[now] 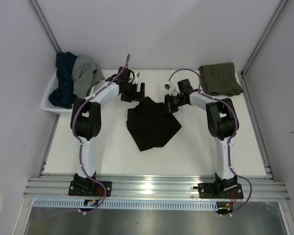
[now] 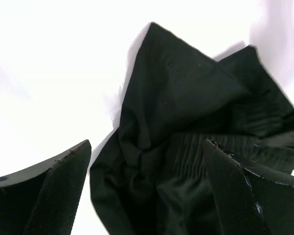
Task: Fold and stack the shorts
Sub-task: Fold the shorts
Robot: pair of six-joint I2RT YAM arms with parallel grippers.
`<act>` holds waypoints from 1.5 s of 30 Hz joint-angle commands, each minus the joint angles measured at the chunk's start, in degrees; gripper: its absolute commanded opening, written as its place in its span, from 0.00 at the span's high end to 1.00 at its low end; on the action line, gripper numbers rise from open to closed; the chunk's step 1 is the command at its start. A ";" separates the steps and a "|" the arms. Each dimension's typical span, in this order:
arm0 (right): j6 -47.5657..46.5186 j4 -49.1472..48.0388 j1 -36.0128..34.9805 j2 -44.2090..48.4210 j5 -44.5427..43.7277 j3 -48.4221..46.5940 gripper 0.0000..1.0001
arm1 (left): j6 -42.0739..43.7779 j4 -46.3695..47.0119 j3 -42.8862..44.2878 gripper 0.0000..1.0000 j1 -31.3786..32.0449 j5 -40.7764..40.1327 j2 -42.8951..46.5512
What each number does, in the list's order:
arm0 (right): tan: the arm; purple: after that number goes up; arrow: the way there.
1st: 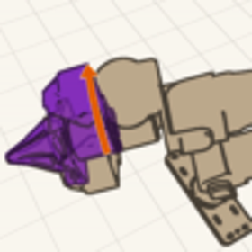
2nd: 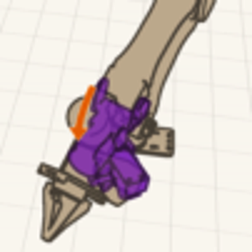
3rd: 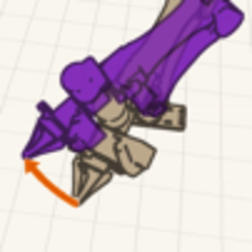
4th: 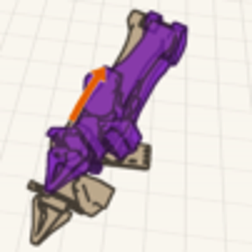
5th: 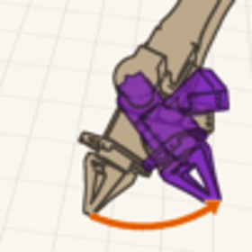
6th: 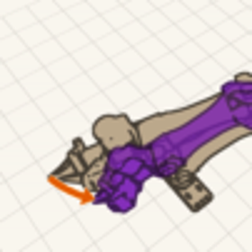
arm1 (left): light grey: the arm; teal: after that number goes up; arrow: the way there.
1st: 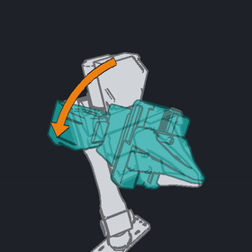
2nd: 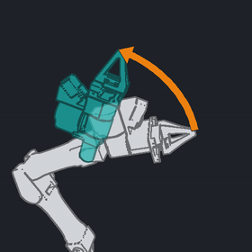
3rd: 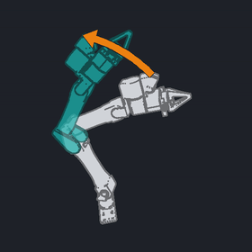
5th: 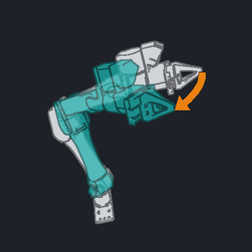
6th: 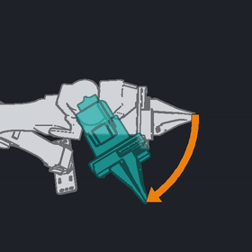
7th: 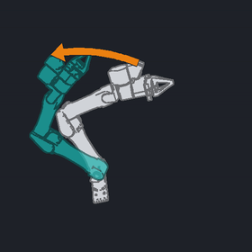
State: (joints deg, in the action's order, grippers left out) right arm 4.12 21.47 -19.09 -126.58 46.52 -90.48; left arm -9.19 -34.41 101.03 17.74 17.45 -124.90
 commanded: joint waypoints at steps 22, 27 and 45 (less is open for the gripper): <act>0.98 1.02 1.43 -1.82 -8.47 -2.42 0.99 | -0.13 24.89 -28.78 0.01 -2.18 12.41 24.27; 0.63 1.38 1.43 -1.65 -7.76 -2.51 0.99 | 2.41 31.33 -28.88 0.01 -2.27 16.99 21.20; 1.68 2.17 2.30 -2.79 -7.67 -4.27 1.00 | 12.27 13.23 -24.82 0.16 -3.32 23.24 13.10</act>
State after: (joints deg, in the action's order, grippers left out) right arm 6.42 22.90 -17.23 -127.74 41.63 -92.73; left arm 0.08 -18.39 75.70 15.77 38.26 -112.97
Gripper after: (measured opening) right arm 0.022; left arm 0.845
